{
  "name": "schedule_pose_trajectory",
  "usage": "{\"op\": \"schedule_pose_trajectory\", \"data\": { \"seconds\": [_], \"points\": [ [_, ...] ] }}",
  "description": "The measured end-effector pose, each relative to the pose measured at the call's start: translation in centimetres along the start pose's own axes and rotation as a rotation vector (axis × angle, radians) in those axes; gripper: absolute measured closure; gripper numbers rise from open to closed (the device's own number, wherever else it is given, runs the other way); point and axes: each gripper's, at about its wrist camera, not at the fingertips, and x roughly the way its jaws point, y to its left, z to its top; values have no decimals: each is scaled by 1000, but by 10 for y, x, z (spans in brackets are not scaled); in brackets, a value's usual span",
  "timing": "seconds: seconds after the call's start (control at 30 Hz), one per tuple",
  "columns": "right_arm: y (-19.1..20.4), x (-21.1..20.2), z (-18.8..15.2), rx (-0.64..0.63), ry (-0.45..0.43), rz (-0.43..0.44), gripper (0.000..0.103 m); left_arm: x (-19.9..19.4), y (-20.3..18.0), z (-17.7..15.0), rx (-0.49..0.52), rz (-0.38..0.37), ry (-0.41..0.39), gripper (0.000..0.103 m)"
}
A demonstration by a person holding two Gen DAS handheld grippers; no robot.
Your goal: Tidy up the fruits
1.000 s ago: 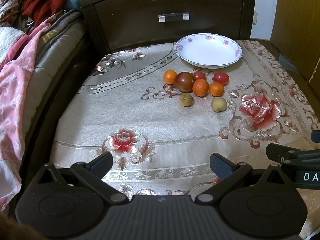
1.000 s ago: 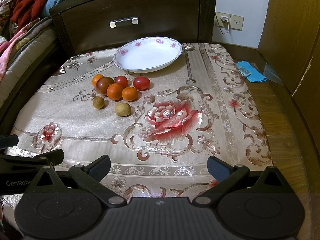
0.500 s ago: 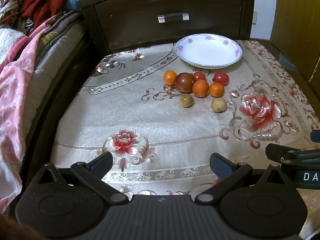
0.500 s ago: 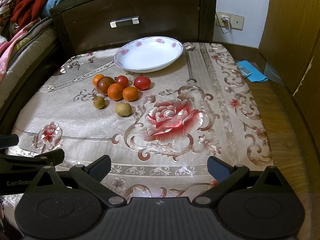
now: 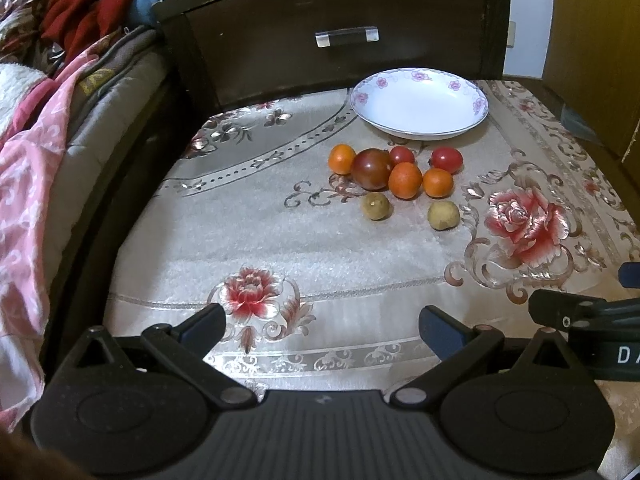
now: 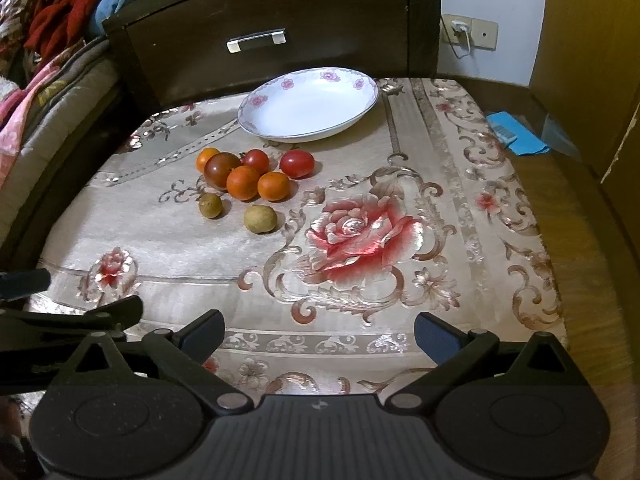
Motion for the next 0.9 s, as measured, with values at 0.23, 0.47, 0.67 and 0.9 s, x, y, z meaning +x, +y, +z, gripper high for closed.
{"op": "schedule_pose_trajectory", "data": {
  "seconds": [0.23,0.47,0.67,0.9],
  "points": [
    [3,3,10,-8,-3,24,9,10,-1,8,24,15,6,0],
    [8,12,24,-38,-9,55,14,23,8,21,29,-24,6,0],
    [12,25,40,-104,-21,85,21,40,17,34,61,-26,-16,0],
    [18,53,58,-165,3,127,36,58,22,37,56,-56,20,4]
  ]
}}
